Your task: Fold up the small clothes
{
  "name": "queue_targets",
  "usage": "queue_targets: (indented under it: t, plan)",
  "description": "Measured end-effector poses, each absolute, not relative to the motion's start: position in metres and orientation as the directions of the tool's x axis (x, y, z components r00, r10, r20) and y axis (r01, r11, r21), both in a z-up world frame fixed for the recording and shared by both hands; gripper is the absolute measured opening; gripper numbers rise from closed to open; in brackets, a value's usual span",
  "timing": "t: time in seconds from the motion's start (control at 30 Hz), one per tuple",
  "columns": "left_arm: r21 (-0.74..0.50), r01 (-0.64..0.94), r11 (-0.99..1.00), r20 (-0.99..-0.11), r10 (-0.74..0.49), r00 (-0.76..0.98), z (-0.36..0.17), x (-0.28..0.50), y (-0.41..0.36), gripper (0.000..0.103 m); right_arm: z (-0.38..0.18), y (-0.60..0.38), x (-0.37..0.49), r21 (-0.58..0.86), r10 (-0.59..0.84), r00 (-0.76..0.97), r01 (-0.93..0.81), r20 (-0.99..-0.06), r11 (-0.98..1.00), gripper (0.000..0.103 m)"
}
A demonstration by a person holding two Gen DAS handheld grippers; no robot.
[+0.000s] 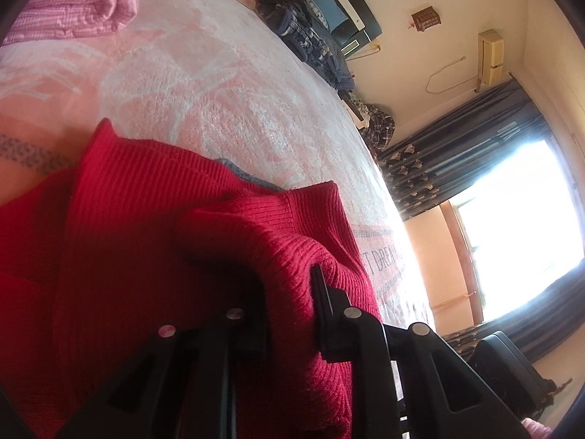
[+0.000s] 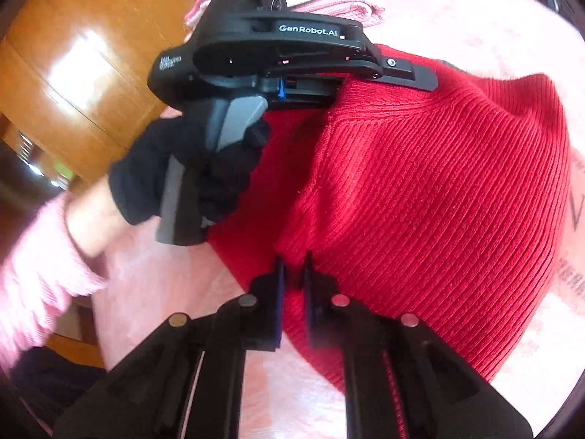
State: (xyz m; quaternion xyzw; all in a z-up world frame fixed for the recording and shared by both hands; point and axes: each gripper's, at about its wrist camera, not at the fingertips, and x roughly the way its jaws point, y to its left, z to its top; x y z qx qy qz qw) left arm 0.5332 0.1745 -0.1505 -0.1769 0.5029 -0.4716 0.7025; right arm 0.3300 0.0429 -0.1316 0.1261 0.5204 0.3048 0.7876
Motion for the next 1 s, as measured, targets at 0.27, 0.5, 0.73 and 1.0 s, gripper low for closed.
queue_targets:
  t: [0.27,0.5,0.73,1.0]
  plan:
    - [-0.742,0.508,0.438,-0.459,-0.884,0.093,-0.115,0.534,0.209,0.017,-0.111,0.048,0.331,0.624,0.723,0.265,-0.373,-0.637,0.687,0.008]
    - [-0.747,0.508,0.429,-0.428,-0.895,0.126,-0.094,0.540,0.253,0.017,-0.108,0.077,0.338,0.645,0.749,0.254,-0.387,-0.613,0.659,0.008]
    - [-0.821,0.387,0.419,-0.418,-0.904,0.092,-0.129,0.545,0.294,0.030,-0.106,0.053,0.338,0.685,0.761,0.255,-0.333,-0.596,0.648,0.007]
    - [-0.919,0.260,0.297,-0.324,-0.944,-0.067,-0.148,0.518,0.246,0.069,-0.077,-0.008,0.341,0.668,0.736,0.369,-0.317,-0.567,0.673,0.007]
